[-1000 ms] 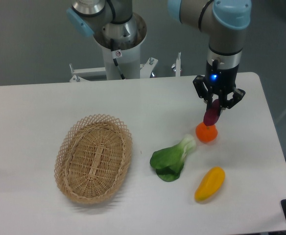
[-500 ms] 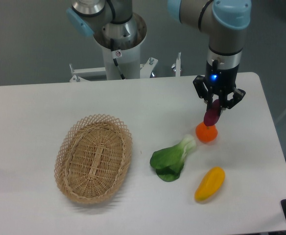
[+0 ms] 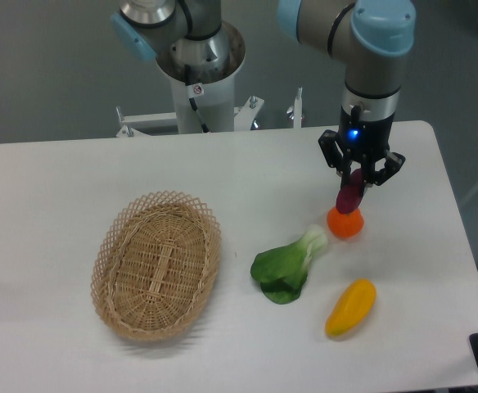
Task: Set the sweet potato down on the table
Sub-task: 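Carry the sweet potato past the bok choy toward the basket side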
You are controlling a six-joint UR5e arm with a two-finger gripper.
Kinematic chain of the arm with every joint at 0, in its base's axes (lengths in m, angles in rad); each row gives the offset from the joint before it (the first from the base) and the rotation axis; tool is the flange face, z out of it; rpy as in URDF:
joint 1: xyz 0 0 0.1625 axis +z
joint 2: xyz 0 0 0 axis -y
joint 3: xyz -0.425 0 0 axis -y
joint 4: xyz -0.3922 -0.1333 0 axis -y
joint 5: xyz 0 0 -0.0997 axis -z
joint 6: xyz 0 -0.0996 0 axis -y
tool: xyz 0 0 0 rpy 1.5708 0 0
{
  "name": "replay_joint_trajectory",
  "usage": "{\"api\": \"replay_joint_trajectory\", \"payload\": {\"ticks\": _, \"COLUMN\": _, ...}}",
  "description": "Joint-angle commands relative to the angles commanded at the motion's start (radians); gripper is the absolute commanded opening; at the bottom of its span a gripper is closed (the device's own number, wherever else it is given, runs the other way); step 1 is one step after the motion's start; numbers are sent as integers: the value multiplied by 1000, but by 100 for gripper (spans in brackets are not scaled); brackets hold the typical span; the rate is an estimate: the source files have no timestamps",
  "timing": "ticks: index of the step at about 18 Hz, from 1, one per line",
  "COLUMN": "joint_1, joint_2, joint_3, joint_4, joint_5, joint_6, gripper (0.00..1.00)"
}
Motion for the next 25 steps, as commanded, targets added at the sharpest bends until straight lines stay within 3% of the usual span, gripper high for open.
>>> {"api": "replay_joint_trajectory", "payload": {"ticks": 4, "joint_1": -32, "joint_2": -29, "joint_3": -14, "joint_4": 92, "joint_5": 0, "joint_6": -122, "gripper": 27}}
{"api": "replay_joint_trajectory", "payload": {"ticks": 13, "joint_1": -158, "joint_2": -187, "joint_3": 32, "joint_4": 318, "joint_5": 3, "joint_6": -431, "gripper": 27}}
{"api": "replay_joint_trajectory", "payload": {"ticks": 17, "joint_1": -221, "joint_2": -253, "joint_3": 73, "joint_4": 347, "joint_5": 12, "joint_6": -499, "gripper": 27}}
{"api": "replay_joint_trajectory", "payload": {"ticks": 21, "joint_1": -296, "joint_2": -311, "joint_3": 86, "joint_4": 367, "joint_5": 93, "joint_6": -509, "gripper": 27}}
{"api": "replay_joint_trajectory", "payload": {"ticks": 25, "joint_1": -341, "joint_2": -353, "joint_3": 98, "joint_4": 368, "joint_5": 110, "joint_6": -610, "gripper": 27}}
